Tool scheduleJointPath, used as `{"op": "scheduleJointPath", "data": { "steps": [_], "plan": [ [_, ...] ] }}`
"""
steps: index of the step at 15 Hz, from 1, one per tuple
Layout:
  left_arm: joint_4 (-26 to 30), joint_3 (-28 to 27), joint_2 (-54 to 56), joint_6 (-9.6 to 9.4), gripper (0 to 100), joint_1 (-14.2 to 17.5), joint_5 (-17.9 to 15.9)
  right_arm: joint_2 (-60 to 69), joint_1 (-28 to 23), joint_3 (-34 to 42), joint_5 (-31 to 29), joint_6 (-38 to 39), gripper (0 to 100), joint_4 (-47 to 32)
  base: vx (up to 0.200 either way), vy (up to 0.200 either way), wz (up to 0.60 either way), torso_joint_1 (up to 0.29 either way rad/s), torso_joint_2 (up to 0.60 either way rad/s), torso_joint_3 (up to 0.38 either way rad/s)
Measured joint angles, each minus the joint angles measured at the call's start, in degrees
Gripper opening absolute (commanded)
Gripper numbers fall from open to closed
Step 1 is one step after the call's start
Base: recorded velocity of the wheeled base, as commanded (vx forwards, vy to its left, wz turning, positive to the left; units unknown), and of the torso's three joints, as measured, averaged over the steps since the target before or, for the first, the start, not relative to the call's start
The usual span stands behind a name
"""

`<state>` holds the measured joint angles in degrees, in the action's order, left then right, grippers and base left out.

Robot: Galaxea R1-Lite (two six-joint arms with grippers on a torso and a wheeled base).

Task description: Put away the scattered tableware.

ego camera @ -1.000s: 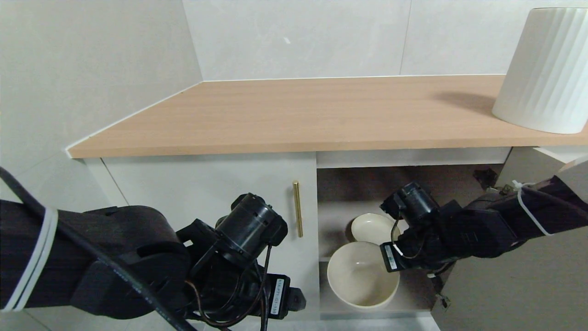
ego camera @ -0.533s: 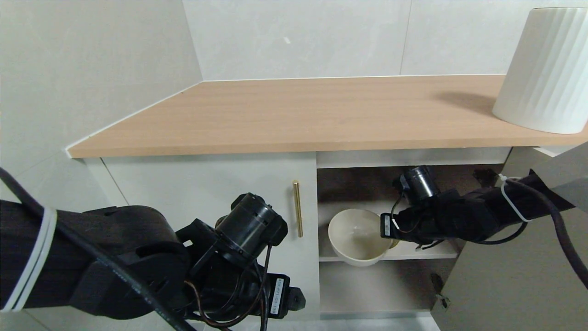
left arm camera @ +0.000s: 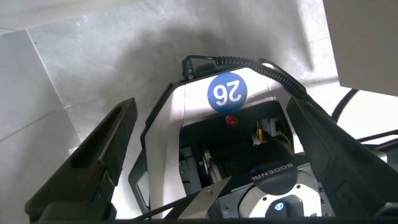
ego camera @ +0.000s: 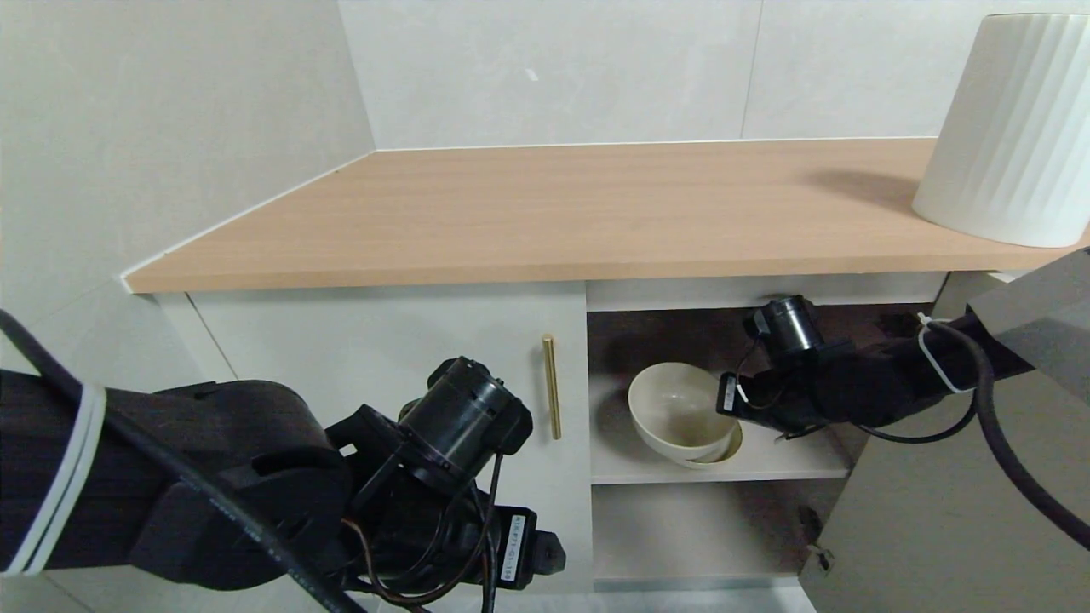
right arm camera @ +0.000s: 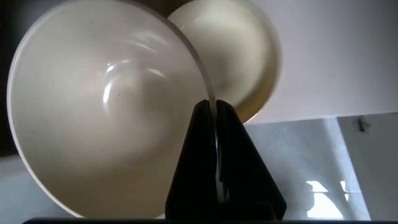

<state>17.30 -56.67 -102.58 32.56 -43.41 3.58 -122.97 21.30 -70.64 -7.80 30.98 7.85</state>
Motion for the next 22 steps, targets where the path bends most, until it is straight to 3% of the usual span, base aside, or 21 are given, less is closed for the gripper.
{"op": "scheduleJointPath", "data": {
  "steps": [7, 22],
  "plan": [
    [0.07, 0.0, 0.02, 0.01, 100, 0.0, -0.02, -4.53, -3.78, -3.39, -4.01, 0.13, 0, 0.33, 0.0, 0.0, 0.0, 0.0, 0.0, 0.0],
    [0.11, -0.11, 0.79, 0.01, 100, 0.0, 0.27, -6.08, -2.72, -0.41, -3.9, 0.04, 0, 6.49, 0.0, 0.0, 0.0, 0.0, 0.0, 0.0]
  ]
}}
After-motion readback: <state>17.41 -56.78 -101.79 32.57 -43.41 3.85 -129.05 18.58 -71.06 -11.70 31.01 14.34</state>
